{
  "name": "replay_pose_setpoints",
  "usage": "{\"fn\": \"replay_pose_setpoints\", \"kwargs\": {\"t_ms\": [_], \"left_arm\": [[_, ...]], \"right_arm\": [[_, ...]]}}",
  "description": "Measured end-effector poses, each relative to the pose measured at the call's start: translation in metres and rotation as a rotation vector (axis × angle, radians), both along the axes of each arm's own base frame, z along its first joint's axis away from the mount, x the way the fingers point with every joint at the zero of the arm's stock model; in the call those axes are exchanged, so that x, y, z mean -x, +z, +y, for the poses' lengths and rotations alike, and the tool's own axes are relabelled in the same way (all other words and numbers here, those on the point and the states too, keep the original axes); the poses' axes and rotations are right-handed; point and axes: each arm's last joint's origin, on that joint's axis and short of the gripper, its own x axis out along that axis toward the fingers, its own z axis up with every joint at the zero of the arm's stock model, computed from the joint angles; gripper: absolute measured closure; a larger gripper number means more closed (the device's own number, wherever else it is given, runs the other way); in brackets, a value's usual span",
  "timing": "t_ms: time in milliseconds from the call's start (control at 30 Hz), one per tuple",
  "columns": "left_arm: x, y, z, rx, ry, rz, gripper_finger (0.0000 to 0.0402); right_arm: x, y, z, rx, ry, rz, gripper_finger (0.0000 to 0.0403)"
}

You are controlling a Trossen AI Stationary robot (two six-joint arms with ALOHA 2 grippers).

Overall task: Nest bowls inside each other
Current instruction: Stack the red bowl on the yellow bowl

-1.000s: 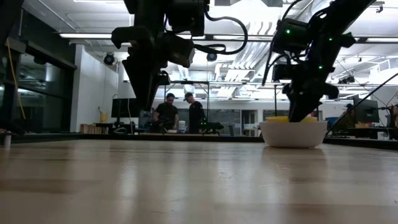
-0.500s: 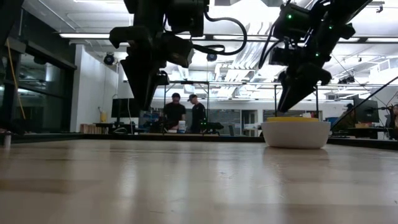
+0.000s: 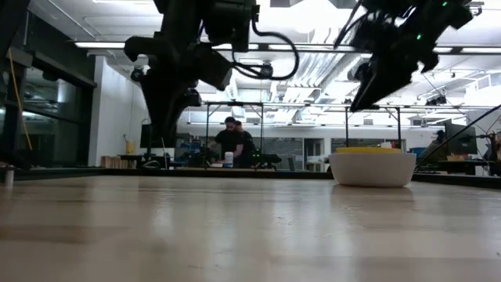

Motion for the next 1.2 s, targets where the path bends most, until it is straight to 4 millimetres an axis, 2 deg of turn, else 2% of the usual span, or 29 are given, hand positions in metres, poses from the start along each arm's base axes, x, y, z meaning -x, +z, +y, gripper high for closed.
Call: {"fn": "replay_pose_setpoints", "kwargs": {"t_ms": [233,433,600,767,933,1200], "left_arm": [[0.008,0.003,0.0,-0.014,0.081,0.069,0.0304],[0.02,0.029,-0.007,-0.005,0.156,-0.007,0.0304],[0.039,0.058,-0.038,-0.006,0.201,-0.107,0.0304],[0.057,0.075,-0.076,-0.111,0.332,-0.218,0.0304],[0.068,0.075,-0.112,-0.098,0.466,-0.251,0.0304],[0.081,0.063,-0.161,-0.019,0.552,-0.2,0.0304]], "right_arm": [[0.006,0.017,0.023,-0.066,0.047,-0.128,0.0252],[0.006,0.019,0.043,-0.128,0.093,-0.152,0.0252],[0.008,0.019,0.057,-0.159,0.136,-0.152,0.0254],[0.008,0.021,0.068,-0.177,0.176,-0.177,0.0265],[0.008,0.023,0.074,-0.177,0.206,-0.196,0.0275],[0.009,0.024,0.082,-0.184,0.245,-0.204,0.0273]]}}
